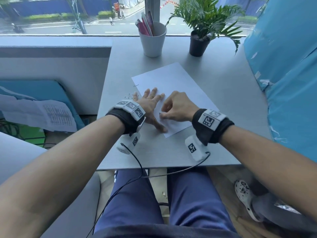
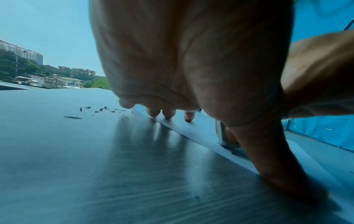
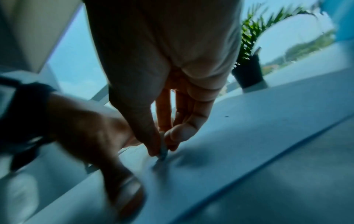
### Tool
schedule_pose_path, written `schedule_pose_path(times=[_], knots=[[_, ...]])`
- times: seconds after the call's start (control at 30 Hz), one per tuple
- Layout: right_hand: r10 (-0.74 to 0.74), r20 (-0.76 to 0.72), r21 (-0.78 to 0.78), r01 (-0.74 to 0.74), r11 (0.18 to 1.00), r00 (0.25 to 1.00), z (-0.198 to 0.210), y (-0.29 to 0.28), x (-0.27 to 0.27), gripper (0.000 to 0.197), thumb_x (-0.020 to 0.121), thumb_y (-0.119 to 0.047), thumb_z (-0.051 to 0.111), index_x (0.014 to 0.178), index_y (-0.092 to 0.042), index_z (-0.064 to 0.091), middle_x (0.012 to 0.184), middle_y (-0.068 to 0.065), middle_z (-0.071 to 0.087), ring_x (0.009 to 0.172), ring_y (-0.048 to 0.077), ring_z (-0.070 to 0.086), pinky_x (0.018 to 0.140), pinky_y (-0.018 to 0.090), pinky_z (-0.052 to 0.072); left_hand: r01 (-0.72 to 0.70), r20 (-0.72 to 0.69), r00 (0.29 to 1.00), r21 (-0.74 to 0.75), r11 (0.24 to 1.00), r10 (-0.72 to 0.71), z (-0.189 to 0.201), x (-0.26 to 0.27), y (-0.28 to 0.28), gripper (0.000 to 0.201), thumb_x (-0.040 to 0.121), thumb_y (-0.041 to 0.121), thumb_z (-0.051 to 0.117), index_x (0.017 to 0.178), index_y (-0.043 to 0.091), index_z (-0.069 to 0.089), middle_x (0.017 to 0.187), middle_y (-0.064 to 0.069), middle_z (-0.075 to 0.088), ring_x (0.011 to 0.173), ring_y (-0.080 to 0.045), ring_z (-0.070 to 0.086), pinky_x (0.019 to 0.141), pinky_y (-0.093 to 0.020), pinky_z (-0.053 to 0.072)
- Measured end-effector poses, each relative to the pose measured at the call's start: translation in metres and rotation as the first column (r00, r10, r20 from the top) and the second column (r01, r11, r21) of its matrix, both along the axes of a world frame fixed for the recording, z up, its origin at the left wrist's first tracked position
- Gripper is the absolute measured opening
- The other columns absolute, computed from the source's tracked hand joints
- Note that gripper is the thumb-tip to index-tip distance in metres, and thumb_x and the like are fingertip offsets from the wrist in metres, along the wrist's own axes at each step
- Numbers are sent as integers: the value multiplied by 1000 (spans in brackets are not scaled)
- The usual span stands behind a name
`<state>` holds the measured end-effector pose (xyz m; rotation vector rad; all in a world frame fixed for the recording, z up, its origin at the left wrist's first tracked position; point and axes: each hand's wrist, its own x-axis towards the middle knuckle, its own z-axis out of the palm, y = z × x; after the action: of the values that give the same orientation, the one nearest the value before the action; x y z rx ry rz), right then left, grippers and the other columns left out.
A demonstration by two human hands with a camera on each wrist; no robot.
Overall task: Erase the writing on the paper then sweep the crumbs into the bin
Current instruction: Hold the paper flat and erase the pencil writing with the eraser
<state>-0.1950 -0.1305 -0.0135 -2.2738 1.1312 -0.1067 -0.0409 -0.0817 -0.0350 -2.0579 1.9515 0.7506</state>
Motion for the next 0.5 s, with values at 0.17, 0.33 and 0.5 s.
schedule_pose_path(times=[0.17, 0.33, 0.5], knots=[[-97, 35, 2, 97, 995, 995, -2, -10, -3, 11, 69, -24, 78, 75, -15, 79, 64, -8, 68, 56, -2, 58, 53, 6, 42, 2, 13, 1000, 25, 1000, -3, 3, -3, -1, 152, 45, 80, 80, 157, 32, -10, 163, 1, -24, 150, -24, -20, 117, -61, -12], [-86, 14, 44, 85, 995, 996, 5, -18, -9, 13, 69, -27, 80, 78, -17, 80, 72, -3, 74, 57, -2, 60, 59, 10, 48, 4, 8, 1000, 13, 1000, -4, 2, -2, -1, 152, 44, 78, 81, 157, 33, -9, 163, 0, -24, 150, -25, -20, 117, -61, -12], [49, 1, 12, -49, 999, 999, 1, 5, -3, 7, 70, -24, 80, 72, -17, 77, 61, -17, 62, 53, -10, 56, 52, 5, 40, 30, 52, 998, 59, 998, -33, 5, -3, -3, 152, 43, 80, 81, 153, 45, -18, 161, -5, -29, 149, -29, -22, 115, -61, -13]])
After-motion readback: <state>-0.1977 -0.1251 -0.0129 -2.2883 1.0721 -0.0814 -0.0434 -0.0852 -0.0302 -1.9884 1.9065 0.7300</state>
